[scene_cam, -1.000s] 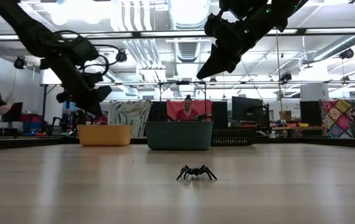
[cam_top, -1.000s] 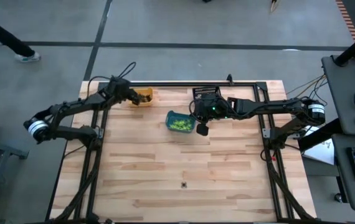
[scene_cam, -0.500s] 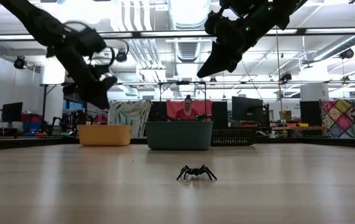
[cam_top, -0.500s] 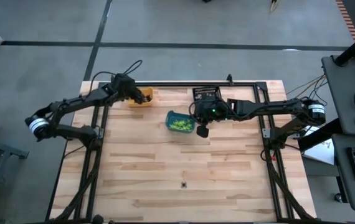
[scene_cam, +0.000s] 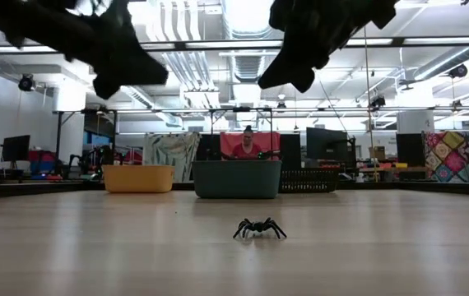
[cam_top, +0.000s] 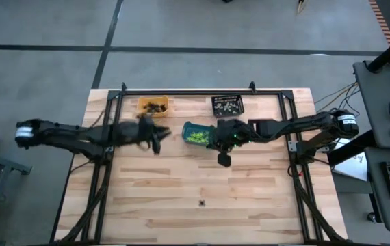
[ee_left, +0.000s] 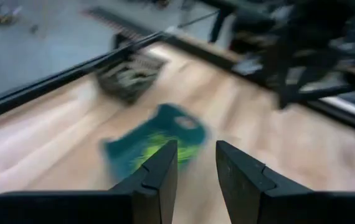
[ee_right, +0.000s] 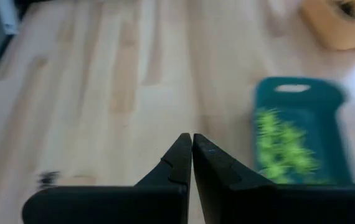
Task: Sort Halloween decoration
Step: Put the black spider toy into the yellow bin
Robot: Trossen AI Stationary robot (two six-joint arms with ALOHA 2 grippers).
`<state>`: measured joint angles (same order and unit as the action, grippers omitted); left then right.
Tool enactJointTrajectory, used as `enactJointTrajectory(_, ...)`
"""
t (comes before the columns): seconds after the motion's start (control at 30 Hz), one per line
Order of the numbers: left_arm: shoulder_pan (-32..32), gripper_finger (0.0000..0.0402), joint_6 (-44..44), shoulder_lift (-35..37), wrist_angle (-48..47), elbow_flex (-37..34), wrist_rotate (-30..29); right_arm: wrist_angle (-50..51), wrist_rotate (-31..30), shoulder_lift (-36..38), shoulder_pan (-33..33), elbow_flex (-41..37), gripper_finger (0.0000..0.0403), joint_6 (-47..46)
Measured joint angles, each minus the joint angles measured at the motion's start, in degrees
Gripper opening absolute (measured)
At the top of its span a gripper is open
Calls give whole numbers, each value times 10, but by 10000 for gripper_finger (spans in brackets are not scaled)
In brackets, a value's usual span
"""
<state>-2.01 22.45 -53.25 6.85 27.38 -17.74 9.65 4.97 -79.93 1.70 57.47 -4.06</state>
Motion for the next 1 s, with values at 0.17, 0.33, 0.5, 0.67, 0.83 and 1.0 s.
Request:
enactJointTrajectory(0.17, 166, 92, 1, -16, 95, -20, -157, -1, -5, -12, -56, 0, 9, -80)
enactJointTrajectory(0.33, 282, 92, 2, -60, 143, -12, -256, -1, -17, -25, -115, 1, 9, -162)
enactJointTrajectory(0.5, 344, 92, 12, -122, 153, 19, -284, -1, -41, -40, -169, 2, 9, -246)
enactJointTrajectory(0.67, 375, 92, 5, -186, 156, 70, -287, -2, -65, -63, -214, 2, 9, -333)
enactJointTrajectory(0.83, 387, 92, -11, -243, 145, 117, -287, -7, -67, -95, -244, 2, 9, -423)
enactJointTrajectory(1.0, 388, 92, -10, -287, 102, 159, -287, -21, -78, -128, -267, 2, 9, -466)
